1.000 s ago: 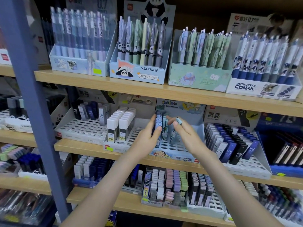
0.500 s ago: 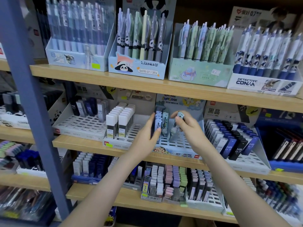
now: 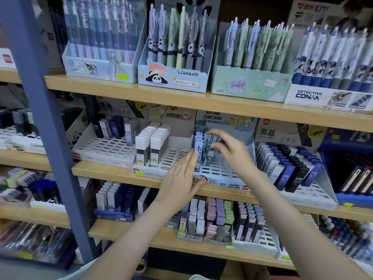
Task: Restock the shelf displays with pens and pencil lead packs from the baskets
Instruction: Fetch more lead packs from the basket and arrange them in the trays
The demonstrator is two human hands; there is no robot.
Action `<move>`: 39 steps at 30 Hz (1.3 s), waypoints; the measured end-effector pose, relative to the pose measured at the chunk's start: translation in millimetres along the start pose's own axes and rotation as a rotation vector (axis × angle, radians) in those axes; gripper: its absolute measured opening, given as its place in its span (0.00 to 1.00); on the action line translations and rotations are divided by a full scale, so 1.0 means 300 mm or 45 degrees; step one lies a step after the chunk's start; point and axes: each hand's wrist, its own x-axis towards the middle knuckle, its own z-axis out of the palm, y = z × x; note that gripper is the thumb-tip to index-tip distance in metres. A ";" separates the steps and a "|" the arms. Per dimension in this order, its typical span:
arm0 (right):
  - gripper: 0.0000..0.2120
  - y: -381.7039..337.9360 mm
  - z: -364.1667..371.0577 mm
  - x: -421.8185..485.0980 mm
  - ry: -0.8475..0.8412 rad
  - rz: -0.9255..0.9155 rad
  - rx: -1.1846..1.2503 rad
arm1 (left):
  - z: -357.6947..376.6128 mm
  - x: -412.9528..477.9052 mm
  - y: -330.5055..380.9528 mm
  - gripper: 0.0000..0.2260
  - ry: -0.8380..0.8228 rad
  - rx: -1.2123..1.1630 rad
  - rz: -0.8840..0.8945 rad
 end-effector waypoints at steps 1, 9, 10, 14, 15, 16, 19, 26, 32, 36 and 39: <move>0.15 -0.003 -0.001 0.004 -0.033 -0.020 -0.013 | 0.007 -0.001 -0.002 0.34 0.015 0.011 0.000; 0.25 0.011 0.005 0.046 -0.229 -0.057 -0.089 | 0.013 0.002 0.000 0.36 0.073 0.009 0.026; 0.25 0.020 0.013 0.047 -0.251 -0.061 -0.108 | 0.014 0.002 0.000 0.36 0.074 0.008 0.026; 0.27 0.053 0.052 0.030 -0.126 -0.107 -0.322 | 0.017 0.004 -0.002 0.34 0.082 0.042 0.027; 0.28 0.061 0.055 0.024 -0.065 -0.104 -0.391 | 0.017 0.004 -0.001 0.34 0.086 0.059 0.021; 0.28 0.066 0.057 0.017 -0.031 -0.096 -0.426 | 0.018 0.004 0.001 0.34 0.097 0.077 0.022; 0.28 0.069 0.054 0.008 -0.132 -0.065 -0.322 | 0.023 0.002 0.007 0.33 0.111 0.087 0.036; 0.24 0.022 0.037 -0.151 0.085 -0.172 -0.280 | 0.084 -0.109 0.097 0.27 0.305 -0.036 0.058; 0.11 0.220 0.186 -0.709 0.018 -0.115 -0.234 | 0.323 -0.495 0.245 0.19 -0.045 -0.288 0.328; 0.19 0.502 0.339 -1.091 -0.702 0.424 -0.329 | 0.520 -0.747 0.261 0.20 -0.598 -0.239 0.370; 0.24 0.668 0.418 -1.296 -1.061 0.708 -0.435 | 0.625 -0.872 0.232 0.21 -0.864 -0.205 0.288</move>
